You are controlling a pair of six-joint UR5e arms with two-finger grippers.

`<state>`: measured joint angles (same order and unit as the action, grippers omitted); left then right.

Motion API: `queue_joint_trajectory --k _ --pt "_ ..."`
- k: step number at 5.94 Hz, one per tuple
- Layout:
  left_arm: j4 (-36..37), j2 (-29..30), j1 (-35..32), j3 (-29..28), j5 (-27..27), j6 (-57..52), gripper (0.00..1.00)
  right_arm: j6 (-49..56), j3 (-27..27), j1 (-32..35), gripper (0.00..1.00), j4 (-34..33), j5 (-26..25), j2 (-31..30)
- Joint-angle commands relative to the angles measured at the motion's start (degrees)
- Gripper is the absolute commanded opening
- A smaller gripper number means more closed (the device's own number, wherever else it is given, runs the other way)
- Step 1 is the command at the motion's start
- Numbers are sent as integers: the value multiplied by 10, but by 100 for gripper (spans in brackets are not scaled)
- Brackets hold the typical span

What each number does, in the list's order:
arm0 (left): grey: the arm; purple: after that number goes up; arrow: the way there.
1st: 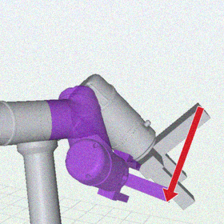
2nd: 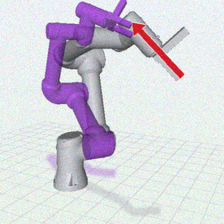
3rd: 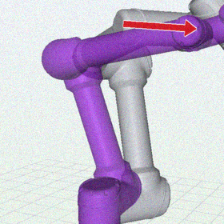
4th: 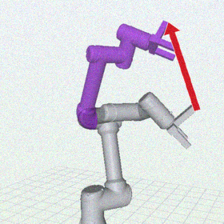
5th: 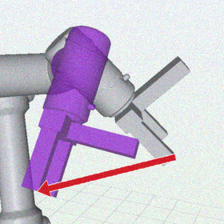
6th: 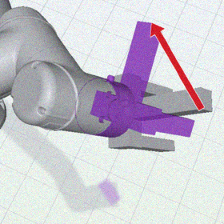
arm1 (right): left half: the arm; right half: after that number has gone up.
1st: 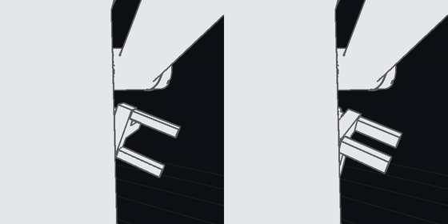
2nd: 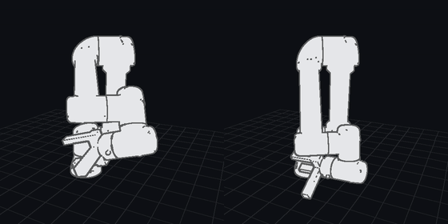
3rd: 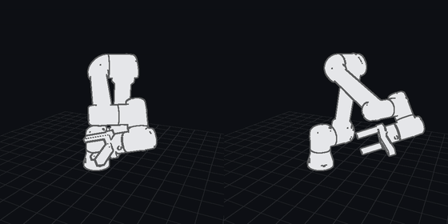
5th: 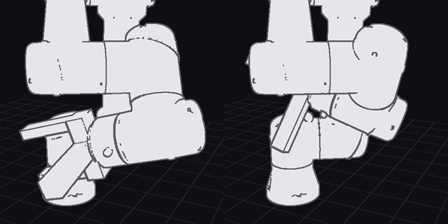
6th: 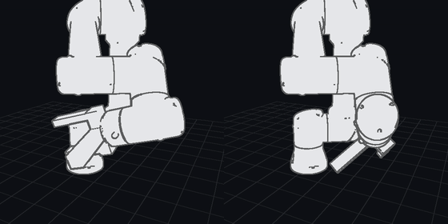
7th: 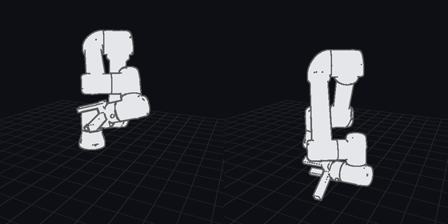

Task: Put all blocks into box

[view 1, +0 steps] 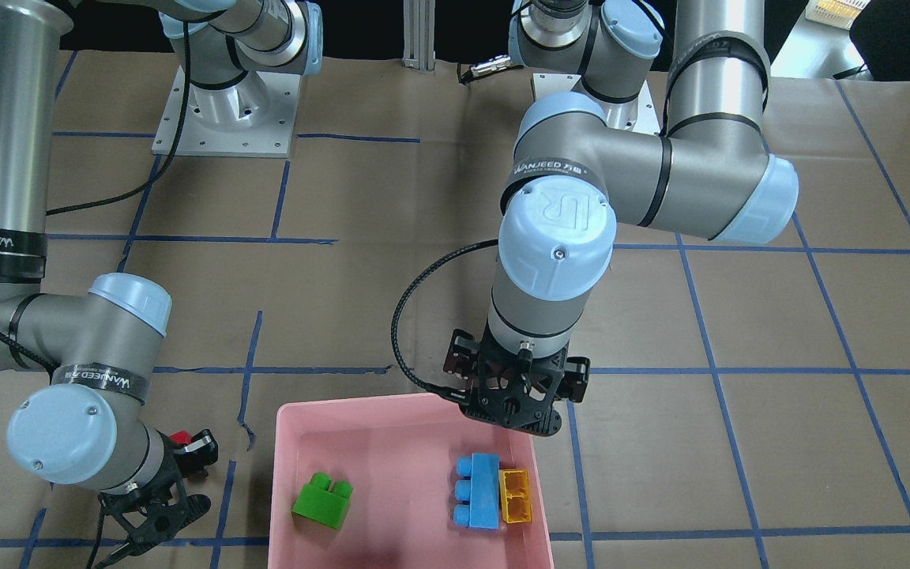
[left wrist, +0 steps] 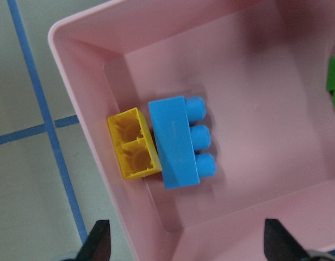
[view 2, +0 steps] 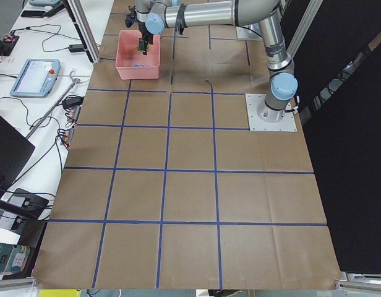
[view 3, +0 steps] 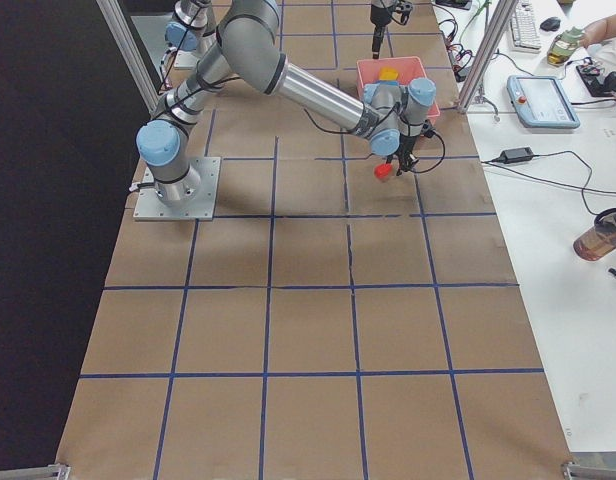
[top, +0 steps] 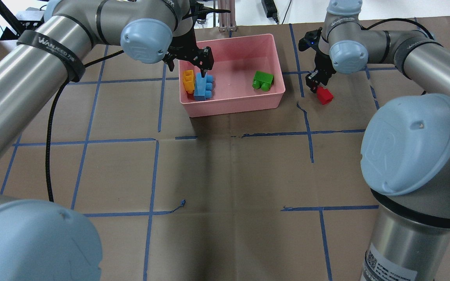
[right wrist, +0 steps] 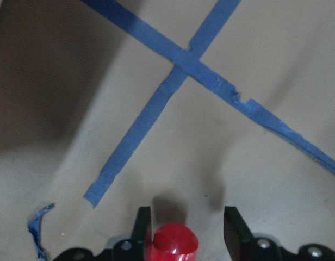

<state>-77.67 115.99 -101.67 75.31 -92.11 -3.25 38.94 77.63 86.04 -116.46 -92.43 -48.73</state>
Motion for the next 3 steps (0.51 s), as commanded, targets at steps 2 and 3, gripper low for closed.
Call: queue_joint_trajectory --k 2,3 --pt "-125 -153 40 73 4 -3 99 -1 4 -2 52 27 2 -6" --pt "-160 -187 58 83 4 -6 99 -1 8 -2 41 23 2 -6"
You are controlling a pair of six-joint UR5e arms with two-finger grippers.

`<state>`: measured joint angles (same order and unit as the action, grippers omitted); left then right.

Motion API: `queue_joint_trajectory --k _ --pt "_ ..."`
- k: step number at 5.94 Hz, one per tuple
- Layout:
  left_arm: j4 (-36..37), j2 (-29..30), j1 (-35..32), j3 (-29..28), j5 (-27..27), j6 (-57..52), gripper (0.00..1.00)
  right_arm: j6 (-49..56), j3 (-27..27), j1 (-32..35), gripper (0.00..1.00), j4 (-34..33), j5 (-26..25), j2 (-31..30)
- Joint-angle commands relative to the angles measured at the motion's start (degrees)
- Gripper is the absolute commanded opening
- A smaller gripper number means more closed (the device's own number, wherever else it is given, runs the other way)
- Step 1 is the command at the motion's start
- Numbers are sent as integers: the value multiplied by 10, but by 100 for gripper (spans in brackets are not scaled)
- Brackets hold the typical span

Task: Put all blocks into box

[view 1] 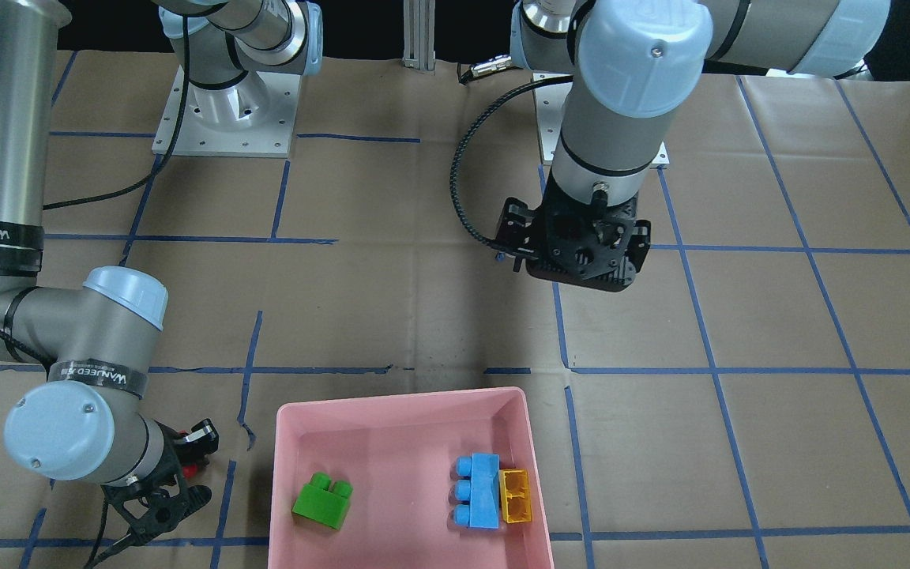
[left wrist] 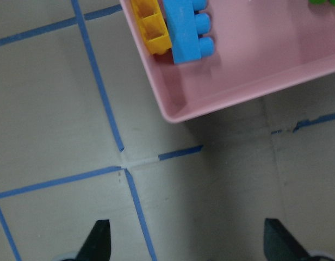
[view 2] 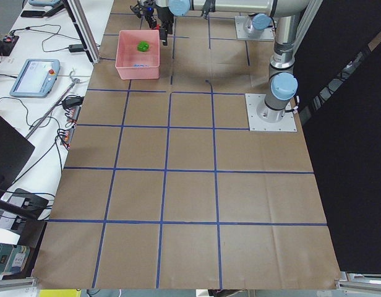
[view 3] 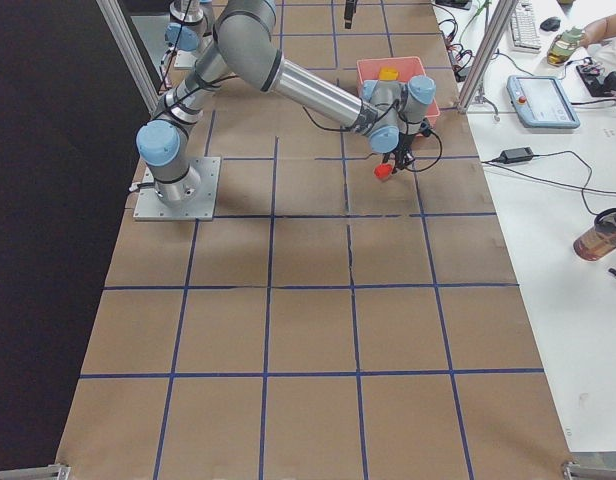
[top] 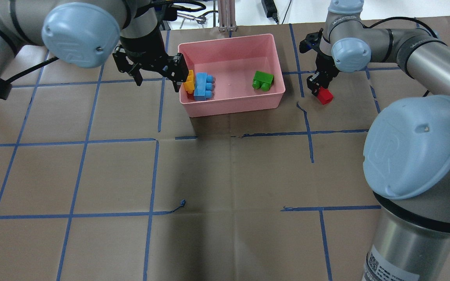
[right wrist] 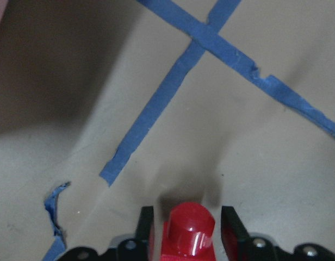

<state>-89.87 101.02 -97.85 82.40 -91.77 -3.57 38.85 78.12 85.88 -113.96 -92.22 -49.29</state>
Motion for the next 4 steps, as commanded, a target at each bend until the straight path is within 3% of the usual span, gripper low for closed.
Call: queue_joint_trajectory --k 1,3,4 --pt "-39 -53 20 15 6 -6 99 -1 -1 0 13 -2 -1 0" --pt "-24 -79 26 36 0 -14 99 -12 -36 0 8 -2 3 -10" --pt "-8 -83 27 40 3 -14 99 -46 -92 2 7 39 4 -20"
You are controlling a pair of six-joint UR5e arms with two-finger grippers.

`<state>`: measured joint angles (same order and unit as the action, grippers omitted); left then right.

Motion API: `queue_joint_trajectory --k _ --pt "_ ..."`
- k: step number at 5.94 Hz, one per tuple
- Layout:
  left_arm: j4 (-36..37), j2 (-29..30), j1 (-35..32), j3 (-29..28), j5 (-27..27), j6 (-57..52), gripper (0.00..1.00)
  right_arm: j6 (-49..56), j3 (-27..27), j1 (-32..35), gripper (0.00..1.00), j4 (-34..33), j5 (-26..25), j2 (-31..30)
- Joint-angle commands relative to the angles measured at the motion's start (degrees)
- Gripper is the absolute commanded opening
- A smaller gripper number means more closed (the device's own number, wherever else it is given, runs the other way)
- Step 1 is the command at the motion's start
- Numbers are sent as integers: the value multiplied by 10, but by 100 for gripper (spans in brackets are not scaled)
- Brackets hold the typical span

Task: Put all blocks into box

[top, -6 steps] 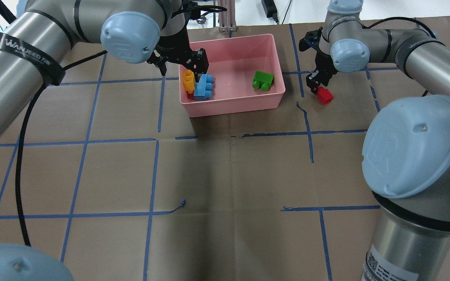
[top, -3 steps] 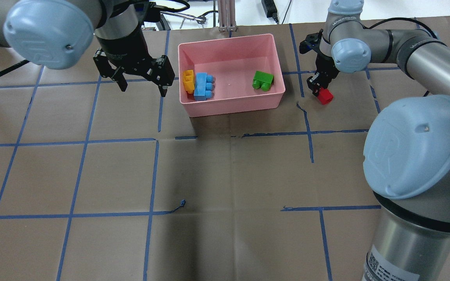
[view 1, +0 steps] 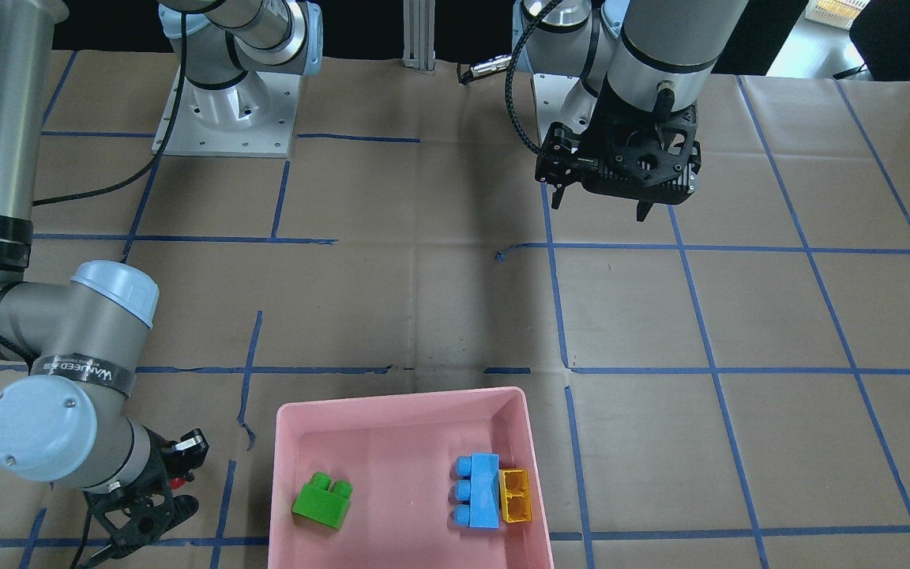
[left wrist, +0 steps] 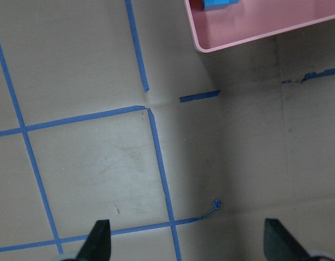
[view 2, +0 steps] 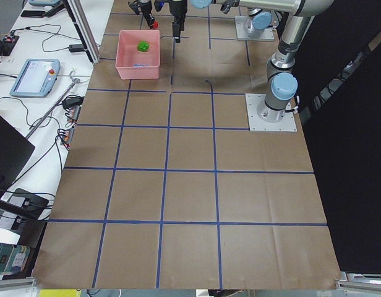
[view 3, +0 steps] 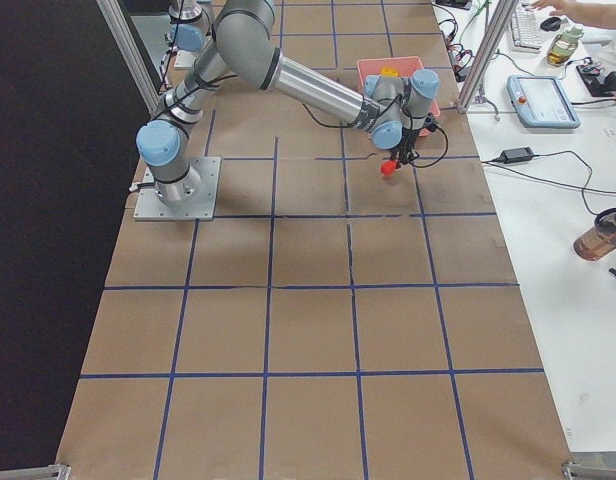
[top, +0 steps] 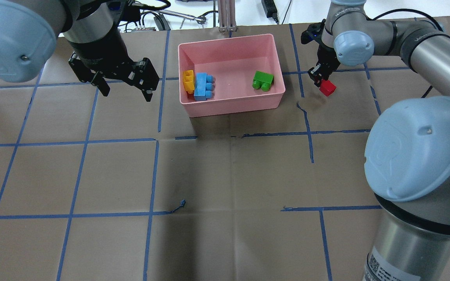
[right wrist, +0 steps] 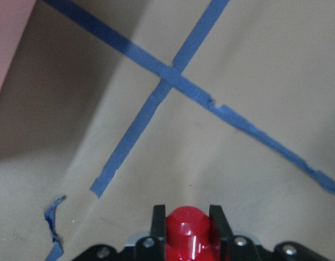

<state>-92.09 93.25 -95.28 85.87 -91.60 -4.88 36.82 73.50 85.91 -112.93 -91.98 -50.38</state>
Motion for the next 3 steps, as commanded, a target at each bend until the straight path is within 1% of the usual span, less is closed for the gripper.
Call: queue_joint_trajectory --k 1,2,3 --pt "8 -9 1 6 -3 -1 99 -47 -112 7 7 86 2 -10" --pt "8 -9 2 6 -1 -1 99 -124 -207 21 8 195 15 -13" --pt "8 -9 2 6 3 -2 99 -201 -272 43 8 258 42 -8"
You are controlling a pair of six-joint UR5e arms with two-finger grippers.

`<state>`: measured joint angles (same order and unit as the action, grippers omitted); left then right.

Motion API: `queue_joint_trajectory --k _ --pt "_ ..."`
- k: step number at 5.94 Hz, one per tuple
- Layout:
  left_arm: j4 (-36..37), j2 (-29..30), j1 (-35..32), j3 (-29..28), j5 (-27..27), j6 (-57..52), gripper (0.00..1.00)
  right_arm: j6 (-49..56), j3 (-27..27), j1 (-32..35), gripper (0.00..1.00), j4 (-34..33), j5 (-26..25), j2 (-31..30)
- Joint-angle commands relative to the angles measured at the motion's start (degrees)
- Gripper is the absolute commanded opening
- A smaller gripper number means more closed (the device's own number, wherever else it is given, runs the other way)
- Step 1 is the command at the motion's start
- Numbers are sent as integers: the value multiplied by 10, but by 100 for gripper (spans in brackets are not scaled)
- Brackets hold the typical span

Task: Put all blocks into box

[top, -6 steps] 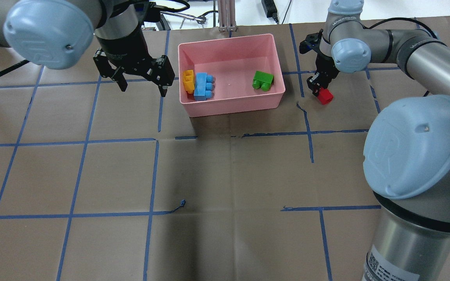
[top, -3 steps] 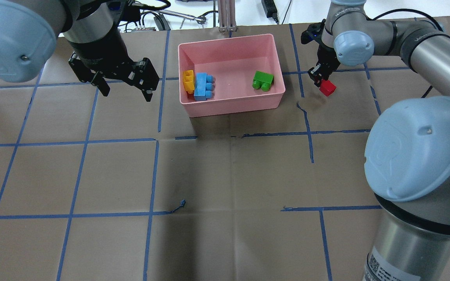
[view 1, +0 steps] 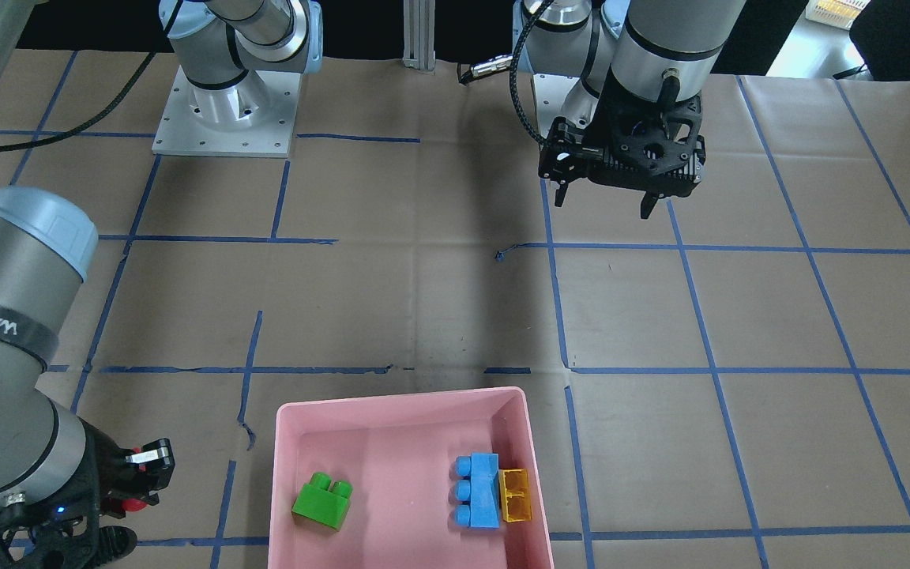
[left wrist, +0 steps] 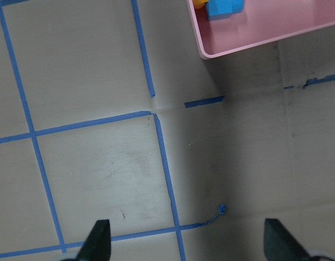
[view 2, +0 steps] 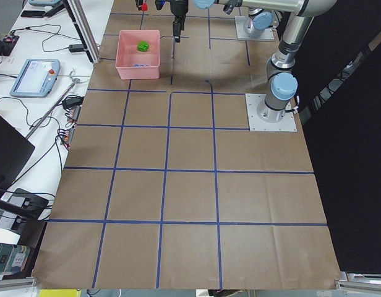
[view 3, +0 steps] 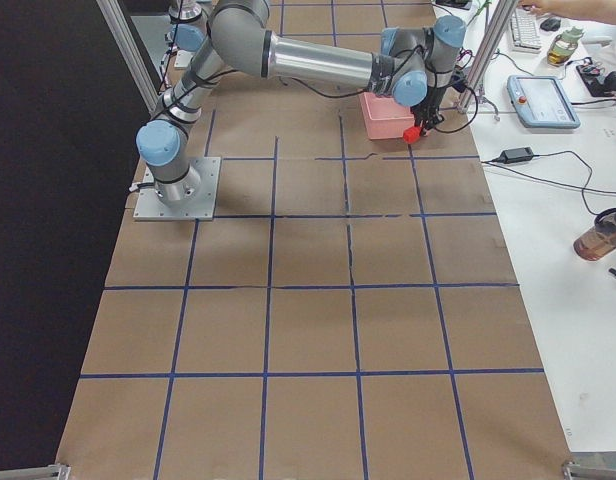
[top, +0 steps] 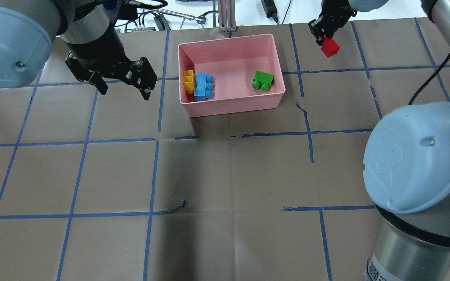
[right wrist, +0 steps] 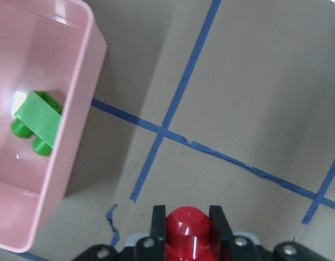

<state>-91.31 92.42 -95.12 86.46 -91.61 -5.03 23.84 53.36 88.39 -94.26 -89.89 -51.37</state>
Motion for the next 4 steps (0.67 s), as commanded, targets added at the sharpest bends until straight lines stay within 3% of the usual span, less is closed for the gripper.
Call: queue_joint_trajectory --k 1,2,4 --pt "5 1 1 0 5 1 99 -145 -77 53 8 69 51 8" --pt "6 0 0 0 6 1 99 -244 -77 93 7 52 77 28" --pt "6 2 0 1 8 1 99 -274 -75 116 8 -3 79 95"
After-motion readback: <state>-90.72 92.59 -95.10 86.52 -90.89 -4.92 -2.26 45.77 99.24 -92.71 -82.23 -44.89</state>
